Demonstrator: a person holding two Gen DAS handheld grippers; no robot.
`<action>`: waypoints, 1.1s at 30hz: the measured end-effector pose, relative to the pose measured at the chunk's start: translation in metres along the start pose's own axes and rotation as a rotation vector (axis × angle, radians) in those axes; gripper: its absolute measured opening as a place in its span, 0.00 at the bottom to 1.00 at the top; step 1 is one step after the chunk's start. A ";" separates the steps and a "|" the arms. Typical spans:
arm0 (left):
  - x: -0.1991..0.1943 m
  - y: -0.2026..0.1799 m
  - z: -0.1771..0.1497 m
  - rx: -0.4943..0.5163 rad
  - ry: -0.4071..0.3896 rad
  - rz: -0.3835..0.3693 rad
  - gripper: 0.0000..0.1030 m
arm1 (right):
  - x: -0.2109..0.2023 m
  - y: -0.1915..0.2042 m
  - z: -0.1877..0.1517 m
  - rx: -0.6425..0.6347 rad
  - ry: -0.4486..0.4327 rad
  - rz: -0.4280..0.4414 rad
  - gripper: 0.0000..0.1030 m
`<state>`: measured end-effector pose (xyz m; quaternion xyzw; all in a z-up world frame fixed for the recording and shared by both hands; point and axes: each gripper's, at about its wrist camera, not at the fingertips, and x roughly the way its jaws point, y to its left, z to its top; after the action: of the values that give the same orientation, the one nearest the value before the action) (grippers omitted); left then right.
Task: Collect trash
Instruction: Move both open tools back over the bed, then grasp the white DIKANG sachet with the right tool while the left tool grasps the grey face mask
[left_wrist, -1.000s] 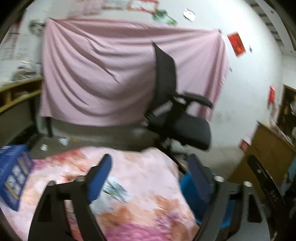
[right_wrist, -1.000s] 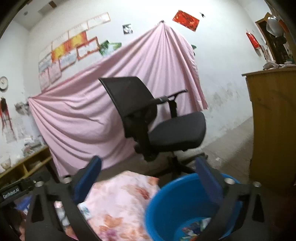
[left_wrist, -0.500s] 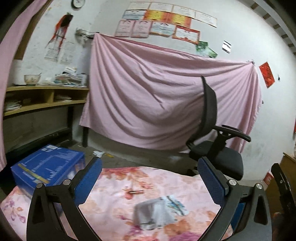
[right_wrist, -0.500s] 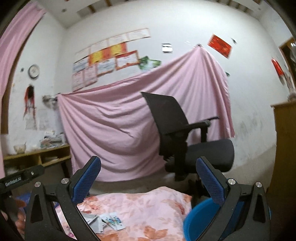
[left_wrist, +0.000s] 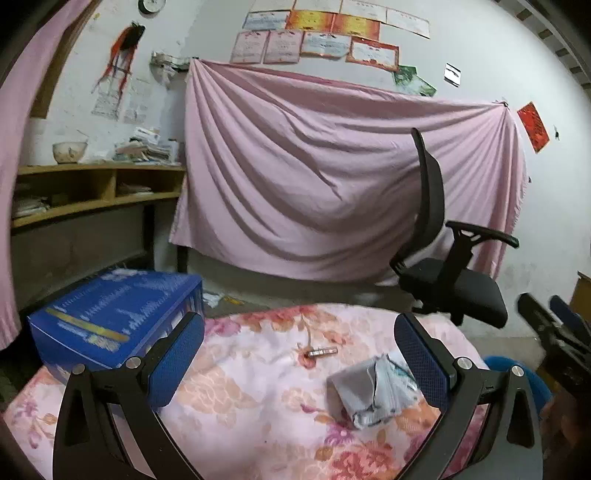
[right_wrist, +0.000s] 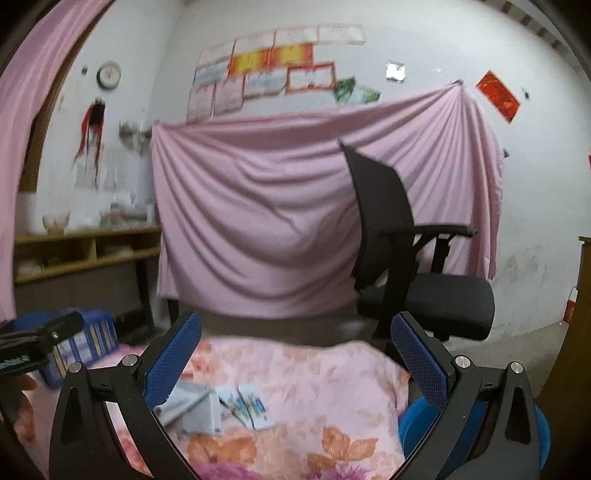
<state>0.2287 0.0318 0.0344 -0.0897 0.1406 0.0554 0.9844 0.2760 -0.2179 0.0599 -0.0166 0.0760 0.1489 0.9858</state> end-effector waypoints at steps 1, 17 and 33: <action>0.003 0.001 -0.005 0.001 0.014 -0.015 0.98 | 0.003 0.001 -0.003 -0.009 0.022 -0.001 1.00; 0.061 -0.005 -0.027 -0.001 0.339 -0.245 0.65 | 0.068 -0.001 -0.039 -0.008 0.384 0.003 0.89; 0.093 -0.007 -0.035 -0.061 0.484 -0.343 0.06 | 0.122 0.003 -0.067 0.049 0.693 0.188 0.51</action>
<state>0.3092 0.0256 -0.0240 -0.1525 0.3523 -0.1303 0.9141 0.3803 -0.1830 -0.0251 -0.0353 0.4105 0.2224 0.8836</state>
